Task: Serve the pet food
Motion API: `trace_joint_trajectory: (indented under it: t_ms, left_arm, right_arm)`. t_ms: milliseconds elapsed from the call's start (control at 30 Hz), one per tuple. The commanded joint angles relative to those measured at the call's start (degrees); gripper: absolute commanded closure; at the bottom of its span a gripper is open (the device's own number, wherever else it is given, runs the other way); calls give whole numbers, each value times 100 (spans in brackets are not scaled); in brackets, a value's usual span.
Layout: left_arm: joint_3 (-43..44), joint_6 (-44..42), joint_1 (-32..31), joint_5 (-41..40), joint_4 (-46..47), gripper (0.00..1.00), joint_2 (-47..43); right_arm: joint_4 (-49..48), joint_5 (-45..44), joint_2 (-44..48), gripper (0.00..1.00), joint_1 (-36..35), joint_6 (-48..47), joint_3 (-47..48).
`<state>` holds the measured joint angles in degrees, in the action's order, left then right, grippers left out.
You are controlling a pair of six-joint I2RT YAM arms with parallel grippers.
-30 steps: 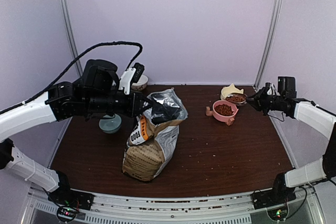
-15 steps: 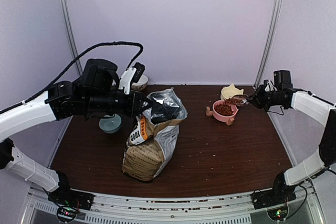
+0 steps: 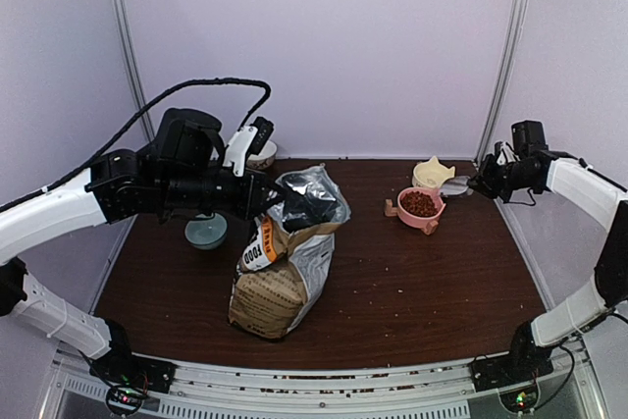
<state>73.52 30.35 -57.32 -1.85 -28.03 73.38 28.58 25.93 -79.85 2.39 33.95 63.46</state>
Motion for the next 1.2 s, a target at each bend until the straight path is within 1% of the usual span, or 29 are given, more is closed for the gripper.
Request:
trace_joint_trajectory:
  t_ms: [0, 167, 267, 367, 467, 533, 633, 767, 900, 967, 1067, 1167]
  left_arm:
    - [348, -161, 54, 82, 878, 100, -87]
    - [326, -174, 54, 127, 905, 100, -96]
    - [222, -191, 66, 207, 1025, 100, -141]
    - [36, -143, 106, 432, 1307, 100, -219]
    - [-32, -162, 107, 657, 1423, 100, -246]
    - [3, -229, 107, 808, 1423, 100, -194]
    - [99, -227, 35, 960, 1532, 100, -3]
    - [527, -218, -218, 1138, 1617, 100, 462]
    - [712, -165, -364, 1173, 1673, 100, 709]
    - [725, -124, -375, 1214, 1679, 100, 760]
    - [708, -80, -405, 1262, 1678, 100, 795]
    - [704, -45, -441, 1255, 1693, 100, 829]
  right_arm:
    - [436, -260, -74, 100, 20, -555, 338]
    - [776, -416, -96, 100, -37, -966, 620]
    - [576, -381, 79, 100, -46, -1087, 572]
    - [393, 28, 387, 100, -61, -1108, 564]
    - [267, 542, 880, 100, -285, -1101, 614]
    - [310, 1005, 1168, 100, -569, -1123, 710]
    - [430, 1686, 1582, 100, -1196, -1165, 838]
    - [374, 2037, 2145, 100, -2123, -1154, 637]
    - [62, 2075, 2701, 100, -2912, -861, 106]
    - [-87, 1975, 2898, 100, -3179, -666, -195]
    - [-75, 1631, 3049, 100, -3492, -647, -452]
    - [0, 1449, 2961, 100, -3649, -728, -539]
